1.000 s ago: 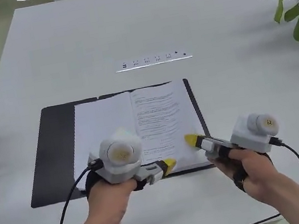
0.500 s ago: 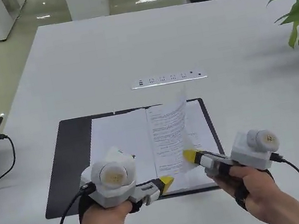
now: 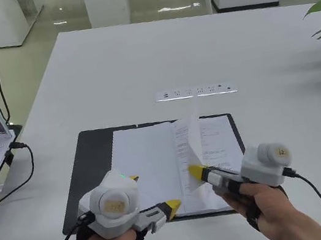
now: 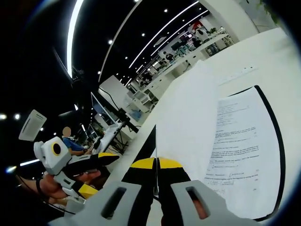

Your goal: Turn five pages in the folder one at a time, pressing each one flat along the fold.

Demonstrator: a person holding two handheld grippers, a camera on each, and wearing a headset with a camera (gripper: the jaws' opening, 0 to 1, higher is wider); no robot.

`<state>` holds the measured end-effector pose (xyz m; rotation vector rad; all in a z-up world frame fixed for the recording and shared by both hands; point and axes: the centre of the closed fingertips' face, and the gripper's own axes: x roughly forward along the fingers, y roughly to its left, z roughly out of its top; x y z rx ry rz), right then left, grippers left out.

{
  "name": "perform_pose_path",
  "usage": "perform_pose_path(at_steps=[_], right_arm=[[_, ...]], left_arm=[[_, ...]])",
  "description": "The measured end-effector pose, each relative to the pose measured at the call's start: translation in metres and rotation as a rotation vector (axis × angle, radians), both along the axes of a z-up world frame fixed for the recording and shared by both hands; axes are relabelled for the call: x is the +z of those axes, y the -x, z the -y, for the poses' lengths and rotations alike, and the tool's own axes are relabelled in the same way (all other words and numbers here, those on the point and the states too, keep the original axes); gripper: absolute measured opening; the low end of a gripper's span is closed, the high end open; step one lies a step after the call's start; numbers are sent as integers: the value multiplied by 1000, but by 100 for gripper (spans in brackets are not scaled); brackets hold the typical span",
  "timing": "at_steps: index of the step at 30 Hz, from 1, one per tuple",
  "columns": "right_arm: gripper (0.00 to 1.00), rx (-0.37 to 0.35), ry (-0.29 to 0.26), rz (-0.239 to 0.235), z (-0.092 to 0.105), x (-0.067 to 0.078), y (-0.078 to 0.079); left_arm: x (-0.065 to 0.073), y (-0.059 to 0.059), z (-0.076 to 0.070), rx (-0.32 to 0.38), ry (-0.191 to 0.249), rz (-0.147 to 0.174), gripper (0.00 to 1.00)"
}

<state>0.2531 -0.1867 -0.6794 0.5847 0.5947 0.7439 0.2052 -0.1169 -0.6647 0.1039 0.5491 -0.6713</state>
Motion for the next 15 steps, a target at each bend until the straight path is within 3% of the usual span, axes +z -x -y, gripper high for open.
perform_pose_path(at_steps=[15], right_arm=[[0, 82, -2, 8, -54, 5, 8]], left_arm=[[3, 6, -32, 56, 19, 17, 64]])
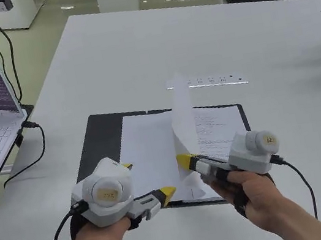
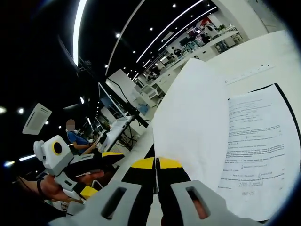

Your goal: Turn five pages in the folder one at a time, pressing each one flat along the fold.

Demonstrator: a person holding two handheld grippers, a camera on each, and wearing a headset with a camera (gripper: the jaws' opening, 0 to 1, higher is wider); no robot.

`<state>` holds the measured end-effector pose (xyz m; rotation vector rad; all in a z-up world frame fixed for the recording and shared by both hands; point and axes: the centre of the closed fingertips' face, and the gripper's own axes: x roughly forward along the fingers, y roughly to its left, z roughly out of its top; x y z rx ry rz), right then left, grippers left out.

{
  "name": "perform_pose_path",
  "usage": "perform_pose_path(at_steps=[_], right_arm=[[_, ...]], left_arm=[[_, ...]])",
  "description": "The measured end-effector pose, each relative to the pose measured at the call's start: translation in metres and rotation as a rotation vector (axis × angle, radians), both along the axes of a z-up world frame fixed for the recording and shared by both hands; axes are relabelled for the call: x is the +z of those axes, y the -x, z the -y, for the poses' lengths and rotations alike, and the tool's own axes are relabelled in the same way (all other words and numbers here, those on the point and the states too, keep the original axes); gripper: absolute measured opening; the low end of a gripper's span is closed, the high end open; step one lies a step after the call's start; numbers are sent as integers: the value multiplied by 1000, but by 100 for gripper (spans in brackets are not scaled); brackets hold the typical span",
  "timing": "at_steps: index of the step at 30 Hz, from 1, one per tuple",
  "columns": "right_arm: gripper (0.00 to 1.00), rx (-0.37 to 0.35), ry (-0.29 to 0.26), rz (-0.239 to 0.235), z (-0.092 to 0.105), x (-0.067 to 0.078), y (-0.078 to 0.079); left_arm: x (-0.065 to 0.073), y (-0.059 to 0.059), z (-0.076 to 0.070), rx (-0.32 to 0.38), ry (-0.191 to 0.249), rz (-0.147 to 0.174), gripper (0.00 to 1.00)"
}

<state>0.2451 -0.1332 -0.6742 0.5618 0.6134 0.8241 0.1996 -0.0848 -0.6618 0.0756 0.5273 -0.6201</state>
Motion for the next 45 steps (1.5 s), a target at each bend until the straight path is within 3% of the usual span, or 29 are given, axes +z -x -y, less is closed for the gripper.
perform_pose_path(at_steps=[13, 23, 34, 37, 45], right_arm=[[0, 73, 2, -22, -41, -6, 8], [0, 102, -2, -54, -63, -14, 4], [0, 123, 0, -106, -85, -36, 2], [0, 121, -12, -138, -90, -43, 1], [0, 122, -7, -177, -99, -60, 1]], left_arm=[[-1, 5, -21, 56, 25, 4, 64], [-6, 6, -24, 64, 36, -4, 64], [-12, 9, -36, 73, 25, -14, 65], [-16, 10, -42, 92, 49, -29, 65], [-21, 13, -52, 109, 43, -39, 66]])
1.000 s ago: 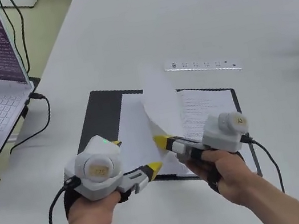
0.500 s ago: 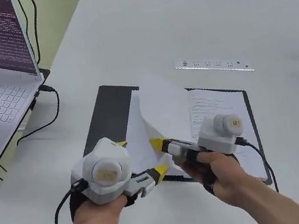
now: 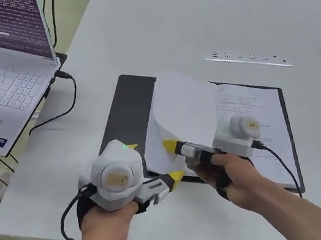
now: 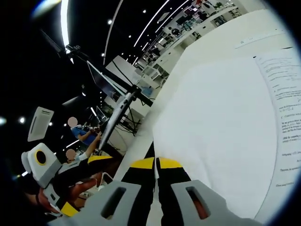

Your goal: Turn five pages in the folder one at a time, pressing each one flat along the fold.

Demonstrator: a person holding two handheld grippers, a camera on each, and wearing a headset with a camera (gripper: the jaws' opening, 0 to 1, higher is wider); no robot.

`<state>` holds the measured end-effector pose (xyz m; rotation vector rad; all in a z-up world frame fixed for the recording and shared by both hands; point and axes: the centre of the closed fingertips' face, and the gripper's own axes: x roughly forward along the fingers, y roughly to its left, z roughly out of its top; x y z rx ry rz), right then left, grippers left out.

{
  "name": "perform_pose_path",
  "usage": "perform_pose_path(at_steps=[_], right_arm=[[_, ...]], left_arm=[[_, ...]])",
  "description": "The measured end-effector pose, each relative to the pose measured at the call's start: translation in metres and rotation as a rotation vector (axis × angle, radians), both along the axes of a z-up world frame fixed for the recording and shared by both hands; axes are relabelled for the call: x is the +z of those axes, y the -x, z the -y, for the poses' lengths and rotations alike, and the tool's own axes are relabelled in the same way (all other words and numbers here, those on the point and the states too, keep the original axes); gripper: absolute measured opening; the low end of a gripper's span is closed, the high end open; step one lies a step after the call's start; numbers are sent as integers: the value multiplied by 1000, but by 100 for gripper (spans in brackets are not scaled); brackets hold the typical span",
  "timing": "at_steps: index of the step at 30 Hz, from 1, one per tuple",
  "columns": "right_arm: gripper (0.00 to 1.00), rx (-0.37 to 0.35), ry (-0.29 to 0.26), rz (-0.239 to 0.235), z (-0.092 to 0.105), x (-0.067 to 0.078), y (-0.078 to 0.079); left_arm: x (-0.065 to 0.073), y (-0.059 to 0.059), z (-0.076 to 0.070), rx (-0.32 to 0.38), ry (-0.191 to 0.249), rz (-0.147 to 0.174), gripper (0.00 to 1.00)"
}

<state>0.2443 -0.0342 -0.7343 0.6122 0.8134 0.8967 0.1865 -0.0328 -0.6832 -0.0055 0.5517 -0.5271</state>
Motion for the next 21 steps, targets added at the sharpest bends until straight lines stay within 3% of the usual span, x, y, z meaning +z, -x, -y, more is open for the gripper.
perform_pose_path(at_steps=[12, 16, 19, 21], right_arm=[[0, -30, 22, -91, -6, -35, -3], [1, -21, 46, -94, -10, -44, -2], [11, -11, 61, -109, -15, -50, 1], [14, -13, 43, -111, -18, -49, 2]], left_arm=[[-4, 0, -15, 34, 4, -15, 66], [-5, -1, -18, 46, 5, -21, 66], [-4, -3, -21, 61, 15, -22, 65], [-4, -3, -22, 61, 10, -21, 65]])
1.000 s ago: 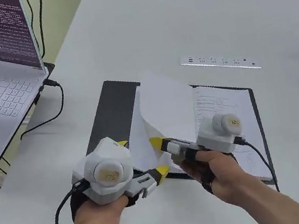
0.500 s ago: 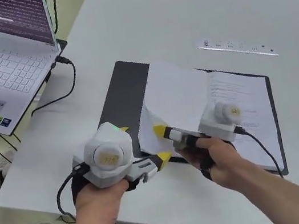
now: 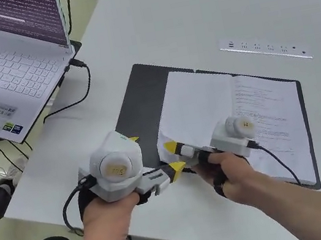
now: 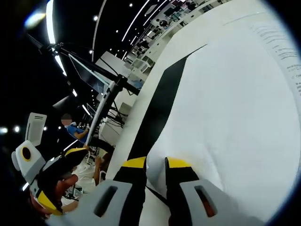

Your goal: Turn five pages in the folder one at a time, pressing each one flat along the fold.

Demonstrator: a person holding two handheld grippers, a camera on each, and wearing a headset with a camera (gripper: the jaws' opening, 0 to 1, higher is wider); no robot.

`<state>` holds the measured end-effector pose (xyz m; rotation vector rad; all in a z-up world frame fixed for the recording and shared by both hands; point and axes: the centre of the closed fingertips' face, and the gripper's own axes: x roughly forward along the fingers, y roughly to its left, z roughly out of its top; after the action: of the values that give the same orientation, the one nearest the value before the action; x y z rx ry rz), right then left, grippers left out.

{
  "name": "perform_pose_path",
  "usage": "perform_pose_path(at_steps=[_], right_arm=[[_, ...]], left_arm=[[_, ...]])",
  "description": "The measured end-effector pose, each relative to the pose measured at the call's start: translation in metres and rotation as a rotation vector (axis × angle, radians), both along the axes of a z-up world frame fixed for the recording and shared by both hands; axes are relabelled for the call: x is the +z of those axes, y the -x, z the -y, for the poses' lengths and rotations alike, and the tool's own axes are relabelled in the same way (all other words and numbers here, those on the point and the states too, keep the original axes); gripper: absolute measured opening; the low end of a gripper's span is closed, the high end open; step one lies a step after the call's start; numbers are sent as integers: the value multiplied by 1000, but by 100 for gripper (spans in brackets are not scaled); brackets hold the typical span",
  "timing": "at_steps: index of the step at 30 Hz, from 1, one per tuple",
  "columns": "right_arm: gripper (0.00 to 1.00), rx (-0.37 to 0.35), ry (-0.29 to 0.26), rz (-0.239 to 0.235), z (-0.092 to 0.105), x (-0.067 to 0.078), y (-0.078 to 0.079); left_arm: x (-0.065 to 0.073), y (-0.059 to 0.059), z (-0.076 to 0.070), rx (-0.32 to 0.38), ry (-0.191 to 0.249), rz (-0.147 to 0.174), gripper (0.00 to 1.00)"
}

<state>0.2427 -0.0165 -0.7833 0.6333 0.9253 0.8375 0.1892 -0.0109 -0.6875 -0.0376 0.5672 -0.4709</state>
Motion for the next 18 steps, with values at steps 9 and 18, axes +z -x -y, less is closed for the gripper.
perform_pose_path(at_steps=[9, 18], right_arm=[[29, 39, -32, 15, -4, 10, 11], [35, 114, -21, 103, 16, 30, 30]], left_arm=[[0, 2, -1, 5, 7, -5, 65], [-2, -4, 0, 8, 14, -6, 61]])
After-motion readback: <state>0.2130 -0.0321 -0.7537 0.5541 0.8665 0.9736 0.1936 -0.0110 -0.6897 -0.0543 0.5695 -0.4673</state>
